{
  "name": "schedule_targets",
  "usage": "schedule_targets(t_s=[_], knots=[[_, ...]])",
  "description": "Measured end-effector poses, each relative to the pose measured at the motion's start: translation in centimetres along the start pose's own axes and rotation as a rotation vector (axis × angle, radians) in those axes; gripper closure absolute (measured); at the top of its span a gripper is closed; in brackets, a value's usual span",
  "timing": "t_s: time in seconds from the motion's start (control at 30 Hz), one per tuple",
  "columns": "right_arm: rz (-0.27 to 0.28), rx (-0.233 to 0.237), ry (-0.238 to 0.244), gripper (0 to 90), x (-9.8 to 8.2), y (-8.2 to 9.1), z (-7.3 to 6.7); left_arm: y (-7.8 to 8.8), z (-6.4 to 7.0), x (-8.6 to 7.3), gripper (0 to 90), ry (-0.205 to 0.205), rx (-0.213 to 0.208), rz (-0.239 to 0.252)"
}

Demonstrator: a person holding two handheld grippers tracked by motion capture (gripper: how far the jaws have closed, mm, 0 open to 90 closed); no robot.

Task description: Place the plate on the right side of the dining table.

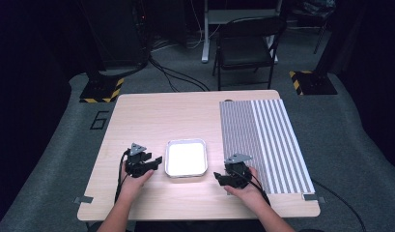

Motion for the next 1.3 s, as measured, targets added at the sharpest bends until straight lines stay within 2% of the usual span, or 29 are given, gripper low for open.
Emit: schedule_targets(t_s=[0.1, 0.13, 0.2, 0.3, 0.47, 0.7, 0.8, 0.97, 1.03, 1.07, 1.1, 1.23, 1.3], knots=[[0.01, -0.004, -0.015, 37.6, 0.1, -0.1, 0.0, 0.1, 0.0, 0.1, 49.1, 0.014, -0.009, 0.004], [0.004, -0.001, -0.032, 37.8, 0.1, -0.1, 0.0, 0.2, 0.0, 0.1, 49.1, 0.018, -0.006, -0.003], [-0.005, 0.002, -0.035, 38.5, 0.2, -0.2, 0.1, 0.2, 0.0, 0.2, 49.1, 0.019, -0.001, -0.002], [-0.024, 0.0, -0.049, 41.7, 0.3, -0.3, 0.3, 0.4, 0.0, 0.4, 47.1, 0.027, -0.014, -0.018], [-0.029, -0.028, -0.082, 45.9, 0.6, -0.3, 0.5, 0.4, 0.8, 0.7, 45.4, -0.005, -0.032, -0.037], [-0.026, -0.019, -0.093, 46.8, 1.3, -0.3, 0.4, 0.3, 1.4, 1.2, 46.8, -0.034, -0.04, -0.056], [-0.034, -0.017, -0.101, 46.3, 1.7, -0.3, 0.4, 0.3, 1.5, 1.5, 46.5, -0.027, -0.047, -0.059], [-0.035, -0.016, -0.097, 45.8, 2.4, -0.4, 0.6, 0.5, 1.6, 2.3, 45.3, -0.023, -0.033, -0.062], [-0.036, -0.016, -0.12, 48.4, 2.7, -0.3, 0.5, 0.7, 1.6, 2.6, 49.2, -0.024, -0.012, -0.059], [-0.031, -0.014, -0.11, 48.9, 2.9, -0.3, 0.6, 0.7, 1.6, 2.7, 49.4, -0.015, -0.01, -0.05], [-0.039, -0.013, -0.126, 49.2, 3.1, -0.3, 0.6, 0.8, 1.6, 2.8, 50.3, -0.012, -0.012, -0.051], [-0.035, -0.004, -0.138, 50.1, 3.8, -0.4, 0.6, 0.6, 1.8, 3.0, 51.7, -0.017, -0.008, -0.06], [-0.039, -0.01, -0.146, 51.4, 4.0, -0.5, 0.5, 0.5, 1.9, 2.9, 53.5, -0.004, -0.01, -0.058]])
Point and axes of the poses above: each handheld gripper's, and its own axes: y roughly backward along the jaws, x roughly out of its top, z roughly to its right, the point moved 1 cm from there along -y, roughly forward along the jaws, and after that the axes turned 13 degrees about -y, right-handed, at the moved point
